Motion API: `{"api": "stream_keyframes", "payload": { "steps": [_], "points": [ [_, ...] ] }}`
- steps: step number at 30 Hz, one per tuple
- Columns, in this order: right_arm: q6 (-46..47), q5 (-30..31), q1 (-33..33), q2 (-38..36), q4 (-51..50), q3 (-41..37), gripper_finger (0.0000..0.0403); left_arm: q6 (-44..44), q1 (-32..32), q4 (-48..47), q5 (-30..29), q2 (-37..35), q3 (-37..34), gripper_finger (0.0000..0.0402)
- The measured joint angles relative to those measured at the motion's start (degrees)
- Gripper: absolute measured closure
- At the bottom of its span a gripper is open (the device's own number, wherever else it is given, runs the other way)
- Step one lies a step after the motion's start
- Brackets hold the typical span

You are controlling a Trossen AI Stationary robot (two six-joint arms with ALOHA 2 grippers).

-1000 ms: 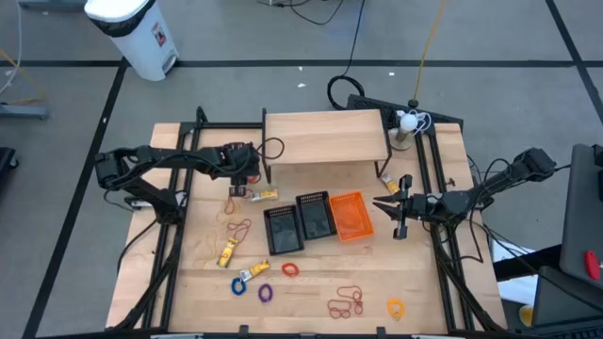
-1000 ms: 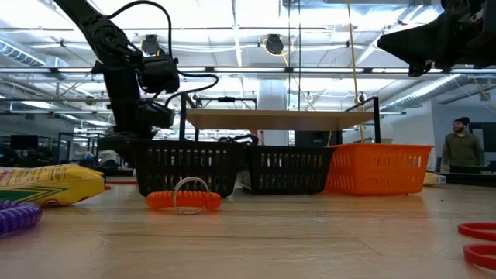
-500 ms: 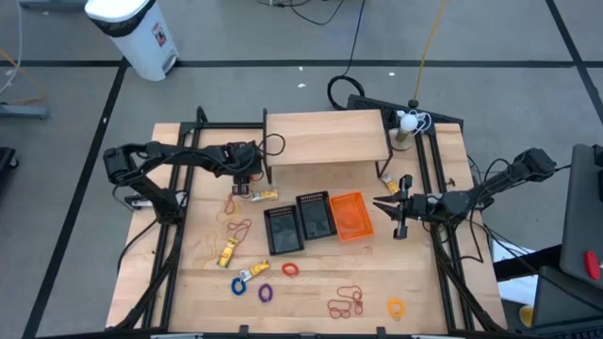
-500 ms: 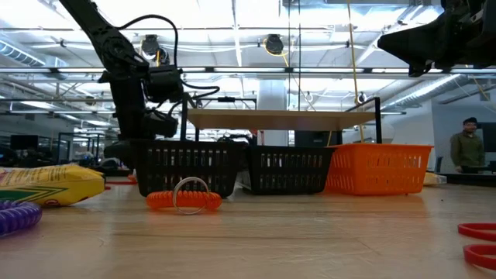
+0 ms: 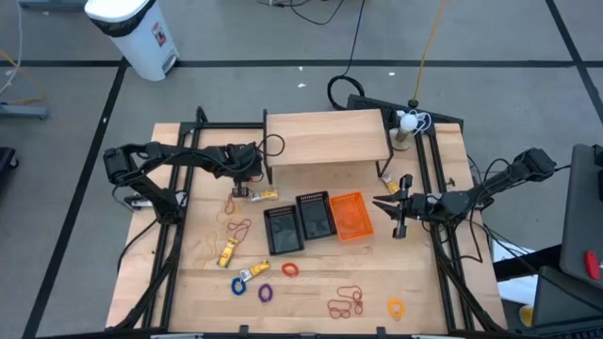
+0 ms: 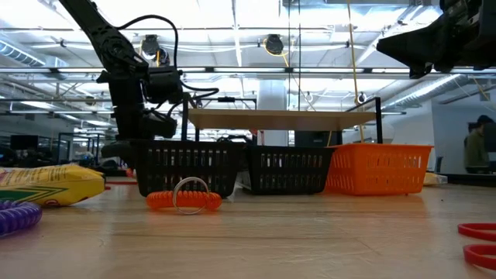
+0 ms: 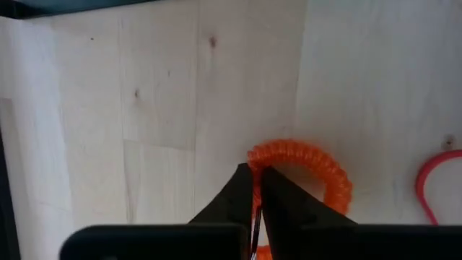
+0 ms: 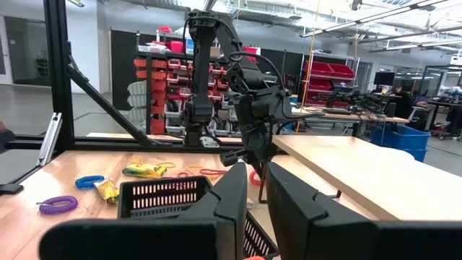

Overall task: Pick & Place Office Desk Supplies
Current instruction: Put the top orange spiral keychain into the left black bin

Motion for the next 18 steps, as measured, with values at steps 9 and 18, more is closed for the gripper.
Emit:
{"api": "stream_keyframes", "payload": {
  "steps": [9, 18],
  "points": [
    [0.00, -0.10, 0.00, 0.00, 0.03, -0.01, 0.0358, -0.89, -0.52, -7.04, -8.65, 0.18, 3.08, 0.0399],
    [0.00, -0.12, 0.00, 0.00, -0.02, -0.02, 0.0358, -1.85, -3.28, -15.66, -10.88, -1.72, 10.94, 0.0400]
  ]
}}
